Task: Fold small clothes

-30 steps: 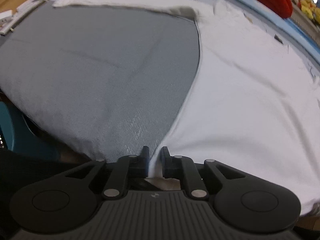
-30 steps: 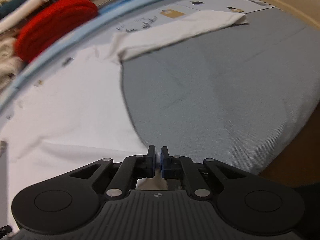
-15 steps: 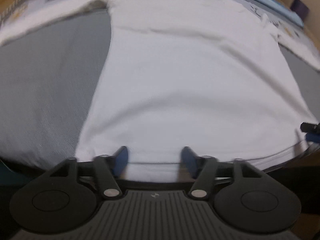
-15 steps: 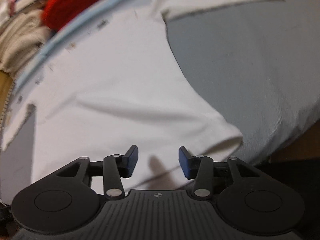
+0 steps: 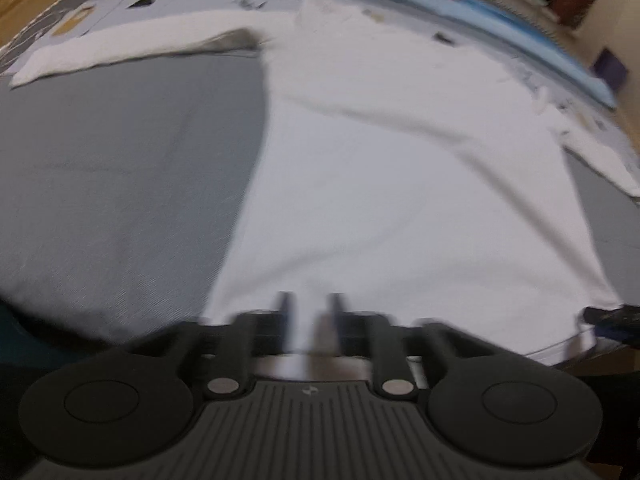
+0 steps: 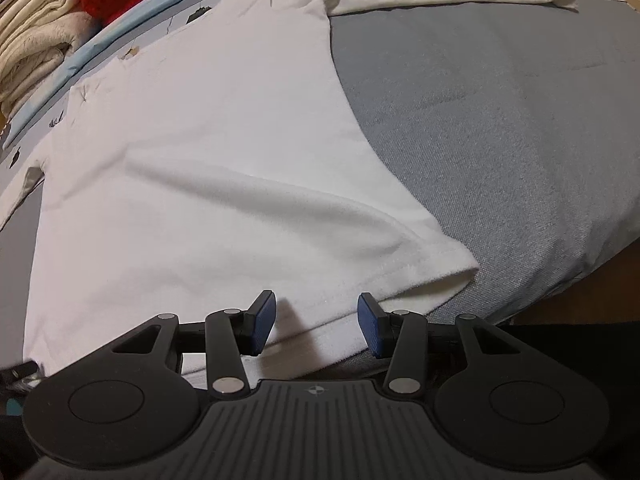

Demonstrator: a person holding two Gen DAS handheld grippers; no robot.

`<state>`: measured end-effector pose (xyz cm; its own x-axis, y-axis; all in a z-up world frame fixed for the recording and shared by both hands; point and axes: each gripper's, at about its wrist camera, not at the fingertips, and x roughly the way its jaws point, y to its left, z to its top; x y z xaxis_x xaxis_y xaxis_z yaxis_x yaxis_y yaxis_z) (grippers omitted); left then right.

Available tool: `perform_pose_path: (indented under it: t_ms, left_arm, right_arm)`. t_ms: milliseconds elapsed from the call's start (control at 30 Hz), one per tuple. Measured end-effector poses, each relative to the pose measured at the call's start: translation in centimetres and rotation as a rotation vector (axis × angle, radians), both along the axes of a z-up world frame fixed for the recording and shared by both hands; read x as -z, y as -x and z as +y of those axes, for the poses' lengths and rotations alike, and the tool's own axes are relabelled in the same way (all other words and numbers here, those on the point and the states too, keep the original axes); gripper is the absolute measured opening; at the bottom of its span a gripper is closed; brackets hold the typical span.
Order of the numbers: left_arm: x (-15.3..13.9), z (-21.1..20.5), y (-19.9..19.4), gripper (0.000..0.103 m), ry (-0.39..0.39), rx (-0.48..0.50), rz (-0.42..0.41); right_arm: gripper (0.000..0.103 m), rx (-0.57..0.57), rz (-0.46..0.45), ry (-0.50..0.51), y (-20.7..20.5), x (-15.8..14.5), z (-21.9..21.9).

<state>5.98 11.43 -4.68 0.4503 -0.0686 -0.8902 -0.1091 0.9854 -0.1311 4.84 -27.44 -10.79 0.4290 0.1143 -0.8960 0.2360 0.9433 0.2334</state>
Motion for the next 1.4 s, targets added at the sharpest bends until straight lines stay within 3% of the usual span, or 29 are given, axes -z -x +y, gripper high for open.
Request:
perform_pose_path:
  t_ms: [33, 133, 167, 200, 233, 267, 367, 500, 600, 700, 767, 833, 900, 967, 1033, 1100, 1200, 1267, 1333, 1400]
  left_arm:
    - [0.2, -0.4, -0.2, 0.067, 0.001, 0.01, 0.005]
    - [1.6, -1.8, -0.1, 0.067, -0.019, 0.064, 0.067]
    - [2.7, -1.9, 0.0, 0.059, -0.043, 0.082, 0.084]
    - [2.9, -2.4, 0.1, 0.052, -0.103, 0.111, 0.067]
    - [2.7, -2.8, 0.2, 0.02, -0.14, 0.134, 0.052]
    - [2.3, -2.8, 0.2, 0.002, -0.142, 0.141, 0.052]
    - [1.2, -1.6, 0.8, 0.002, -0.088, 0.088, 0.057]
    - [0.1, -1.5, 1.9, 0.002, -0.093, 0.075, 0.047]
    - [0.9, -1.5, 0.7, 0.002, -0.085, 0.073, 0.058]
    - [1.7, -1.4, 0.1, 0.002, -0.075, 0.078, 0.064]
    - [1.2, -0.8, 0.3, 0.004, -0.041, 0.056, 0.05]
    - [0.7, 0.2, -0.1, 0.004, 0.013, 0.015, 0.012]
    - [0.4, 0.8, -0.4, 0.004, -0.004, -0.011, -0.016]
    - [1.1, 1.5, -0.8, 0.007, -0.04, -0.048, 0.03]
    - [3.1, 2.7, -1.2, 0.014, -0.034, -0.118, 0.16]
    - [2.9, 3.3, -1.0, 0.015, 0.0, -0.157, 0.151]
    - [1.1, 3.3, -1.0, 0.037, 0.0, -0.17, 0.05]
    - [0.9, 3.3, -1.2, 0.051, -0.043, -0.184, 0.028]
    - [1.6, 3.4, -1.6, 0.056, -0.062, -0.204, 0.059]
    - [2.5, 3.6, -1.9, 0.056, -0.053, -0.223, 0.097]
  right_arm:
    - [0.047, -0.001, -0.001, 0.001, 0.1, 0.0, 0.0]
    - [0.043, -0.031, 0.0, 0.034, 0.2, 0.3, 0.5]
    - [0.038, -0.046, -0.004, 0.059, 0.2, 0.4, 0.9]
    - [0.024, -0.063, -0.008, 0.091, 0.2, 0.3, 1.3]
    - [0.007, -0.076, -0.011, 0.122, 0.3, 0.3, 1.6]
    - [0.002, -0.094, -0.014, 0.147, 0.5, 0.2, 1.7]
    - [0.001, -0.115, -0.04, 0.143, 0.8, -0.6, 1.8]
    - [0.0, -0.135, -0.105, 0.111, 1.3, -2.1, 1.7]
    - [0.003, -0.111, -0.138, 0.079, 1.3, -2.6, 1.1]
    - [0.022, -0.102, -0.155, 0.101, 0.7, -2.6, 1.4]
    - [0.027, -0.104, -0.153, 0.108, 0.5, -2.2, 1.6]
    - [0.027, -0.114, -0.114, 0.13, 0.0, -1.4, 1.7]
    - [0.027, -0.102, -0.015, 0.184, -0.3, 0.1, 1.4]
    - [0.026, -0.097, -0.007, 0.186, -0.3, 0.1, 1.2]
    - [0.026, -0.106, 0.001, 0.209, -0.3, -0.2, 1.3]
    - [0.026, -0.102, 0.011, 0.236, -0.2, -0.2, 1.4]
    - [0.027, -0.036, -0.038, 0.224, -0.1, -1.2, 0.7]
    - [0.035, 0.039, -0.12, 0.223, 0.0, -2.6, -0.4]
    - [0.057, 0.104, -0.177, 0.25, 0.1, -3.4, -1.3]
    - [0.062, 0.164, -0.168, 0.282, 0.1, -3.2, -2.3]
